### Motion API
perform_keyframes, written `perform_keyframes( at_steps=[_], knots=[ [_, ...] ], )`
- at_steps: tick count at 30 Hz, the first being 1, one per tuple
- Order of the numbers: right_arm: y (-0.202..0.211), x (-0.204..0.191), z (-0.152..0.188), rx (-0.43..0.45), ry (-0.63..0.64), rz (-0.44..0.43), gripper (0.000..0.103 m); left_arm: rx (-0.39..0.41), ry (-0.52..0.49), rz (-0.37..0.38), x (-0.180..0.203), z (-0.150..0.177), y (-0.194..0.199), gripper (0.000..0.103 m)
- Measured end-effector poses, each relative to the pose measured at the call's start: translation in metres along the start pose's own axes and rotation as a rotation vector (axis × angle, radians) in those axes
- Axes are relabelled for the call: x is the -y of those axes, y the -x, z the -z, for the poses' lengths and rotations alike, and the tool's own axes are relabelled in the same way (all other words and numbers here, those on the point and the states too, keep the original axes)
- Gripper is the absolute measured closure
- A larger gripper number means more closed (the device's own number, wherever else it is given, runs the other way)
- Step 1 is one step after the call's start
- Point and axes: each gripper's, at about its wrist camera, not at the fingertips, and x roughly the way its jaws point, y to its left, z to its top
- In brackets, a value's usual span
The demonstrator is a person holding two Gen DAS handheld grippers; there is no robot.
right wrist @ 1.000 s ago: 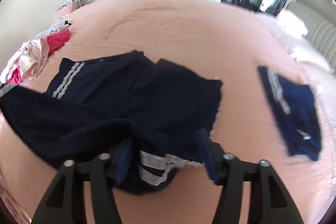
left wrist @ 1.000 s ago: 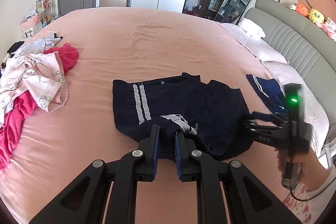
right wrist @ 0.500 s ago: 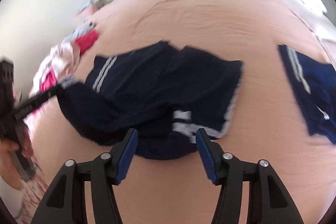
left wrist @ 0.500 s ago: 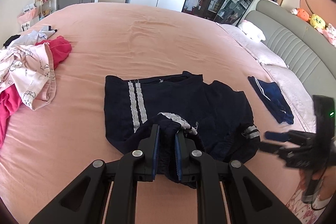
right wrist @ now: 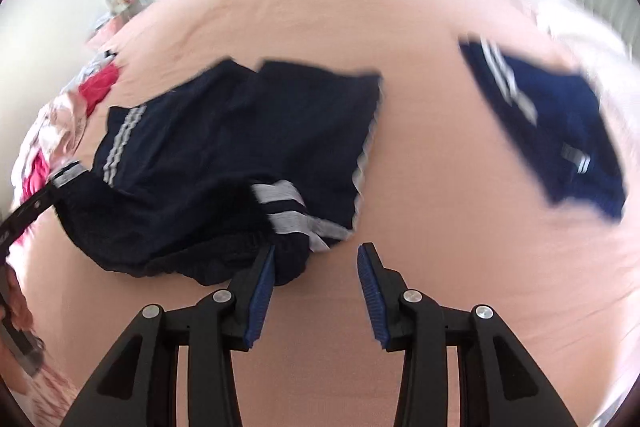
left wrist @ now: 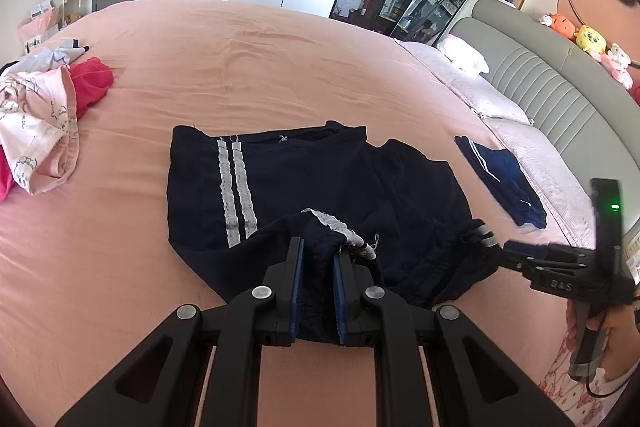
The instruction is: Fold clothes
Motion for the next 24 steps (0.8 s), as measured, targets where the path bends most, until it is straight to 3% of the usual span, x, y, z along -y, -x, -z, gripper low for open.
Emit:
perform_keyframes(
  at_steps=[2, 6, 8, 9, 11, 13, 15, 16, 18, 19, 20, 22, 24],
  knots=[
    [0.001, -0.022, -0.006, 0.031, 0.09, 0.008, 0.062, -0.001, 0.0, -0.003, 0.001, 0.001, -0.001, 0.091],
    [-0.021, -0.037, -0.014, -0.03, 0.043, -0.103, 0.065, -0.002, -0.027, -0.099, 0.002, 0.003, -0.001, 0.091],
    [-0.029, -0.037, -0.014, -0.04, 0.033, -0.115, 0.065, -0.082, -0.024, -0.222, -0.008, 0.002, -0.007, 0.091],
    [-0.036, -0.034, -0.015, -0.049, 0.023, -0.08, 0.065, -0.138, 0.01, -0.222, -0.019, 0.002, -0.009, 0.091],
    [-0.046, -0.018, -0.013, -0.083, -0.043, -0.056, 0.065, -0.29, 0.127, -0.038, -0.043, 0.004, -0.012, 0.091],
    [-0.05, 0.001, -0.021, -0.104, -0.111, -0.119, 0.065, -0.358, 0.183, 0.157, -0.051, 0.005, 0.0, 0.089],
    [-0.04, 0.001, -0.03, -0.078, -0.032, -0.106, 0.065, -0.343, 0.115, 0.207, -0.039, -0.001, 0.023, 0.081],
    [-0.035, 0.001, -0.034, -0.064, 0.008, -0.099, 0.065, -0.332, 0.081, 0.222, -0.033, -0.004, 0.034, 0.066],
    [-0.028, -0.01, -0.038, -0.06, 0.111, -0.047, 0.065, -0.265, 0.008, 0.083, -0.016, -0.011, 0.048, 0.038],
    [-0.031, -0.016, -0.042, -0.07, 0.141, -0.042, 0.065, -0.231, -0.033, 0.021, -0.006, -0.015, 0.055, 0.038],
    [-0.034, -0.016, -0.045, -0.08, 0.148, -0.064, 0.065, -0.2, -0.107, 0.016, 0.012, -0.016, 0.056, 0.038],
    [-0.034, -0.001, -0.047, -0.098, 0.094, -0.183, 0.065, -0.164, -0.235, 0.114, 0.053, -0.013, 0.049, 0.038],
    [-0.036, 0.006, -0.044, -0.1, 0.103, -0.149, 0.065, -0.199, -0.333, 0.206, 0.094, -0.006, 0.023, 0.038]
  ],
)
